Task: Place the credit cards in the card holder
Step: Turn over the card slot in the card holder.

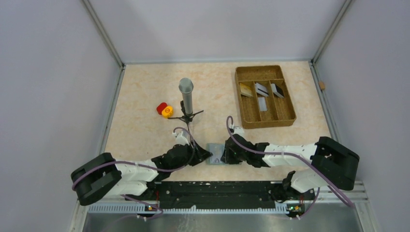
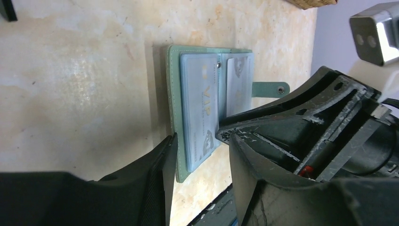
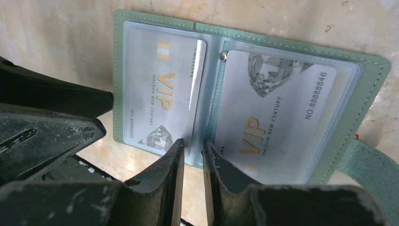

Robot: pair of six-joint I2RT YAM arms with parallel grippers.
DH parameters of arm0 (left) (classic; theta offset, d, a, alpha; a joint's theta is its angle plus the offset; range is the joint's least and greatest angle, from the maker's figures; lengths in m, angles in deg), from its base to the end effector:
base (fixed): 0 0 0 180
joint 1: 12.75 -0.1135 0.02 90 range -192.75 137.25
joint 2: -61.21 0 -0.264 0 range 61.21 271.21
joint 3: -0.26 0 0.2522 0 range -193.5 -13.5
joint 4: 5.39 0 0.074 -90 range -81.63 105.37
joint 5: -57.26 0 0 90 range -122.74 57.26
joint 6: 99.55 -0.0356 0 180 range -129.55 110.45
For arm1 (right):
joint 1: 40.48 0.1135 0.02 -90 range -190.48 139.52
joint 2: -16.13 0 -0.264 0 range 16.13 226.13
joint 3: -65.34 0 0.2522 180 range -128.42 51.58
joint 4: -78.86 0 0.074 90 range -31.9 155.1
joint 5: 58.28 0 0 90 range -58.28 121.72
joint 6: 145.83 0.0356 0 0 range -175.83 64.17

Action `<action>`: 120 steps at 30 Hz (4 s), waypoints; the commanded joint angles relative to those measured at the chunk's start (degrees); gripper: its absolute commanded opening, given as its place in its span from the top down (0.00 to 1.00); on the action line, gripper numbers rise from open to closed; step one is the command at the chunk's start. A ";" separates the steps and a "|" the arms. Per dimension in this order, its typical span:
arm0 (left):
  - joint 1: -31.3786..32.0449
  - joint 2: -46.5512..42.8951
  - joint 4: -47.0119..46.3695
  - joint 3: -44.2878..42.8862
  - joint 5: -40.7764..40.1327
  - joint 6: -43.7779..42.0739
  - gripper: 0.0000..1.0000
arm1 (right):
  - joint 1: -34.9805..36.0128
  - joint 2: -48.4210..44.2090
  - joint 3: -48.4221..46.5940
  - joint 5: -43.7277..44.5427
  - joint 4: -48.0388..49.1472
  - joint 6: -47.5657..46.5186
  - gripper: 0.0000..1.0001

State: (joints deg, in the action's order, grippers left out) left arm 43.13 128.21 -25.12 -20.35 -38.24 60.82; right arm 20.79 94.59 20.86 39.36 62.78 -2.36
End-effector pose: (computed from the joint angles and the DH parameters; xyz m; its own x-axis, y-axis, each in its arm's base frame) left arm 0.1086 -0.1542 0.1248 -0.8155 -0.4679 -0.3407 0.0236 0.5613 -0.8273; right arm 0.1226 0.2139 0.1474 -0.8848 0.0428 -0.4640 -0.1968 0.8684 0.4552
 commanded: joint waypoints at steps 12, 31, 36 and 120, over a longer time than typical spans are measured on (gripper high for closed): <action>0.10 6.11 -21.67 -1.10 8.23 -3.40 0.60 | 0.01 -3.98 7.75 1.61 3.65 5.99 0.81; 0.11 15.76 -26.20 -5.67 12.40 -3.82 0.69 | -0.02 -11.20 9.74 4.68 0.87 7.88 0.80; 0.11 15.64 -25.28 -6.55 12.64 -4.94 0.63 | -0.23 -12.97 10.34 7.22 -2.61 9.41 0.80; 0.11 1.50 50.46 -30.64 -0.24 -24.47 1.00 | -5.66 -18.43 5.44 2.95 -12.50 2.18 0.53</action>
State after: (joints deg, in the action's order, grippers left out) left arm 43.17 129.00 24.12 -48.79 -38.17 37.96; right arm 15.46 76.16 24.38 46.55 45.90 -1.20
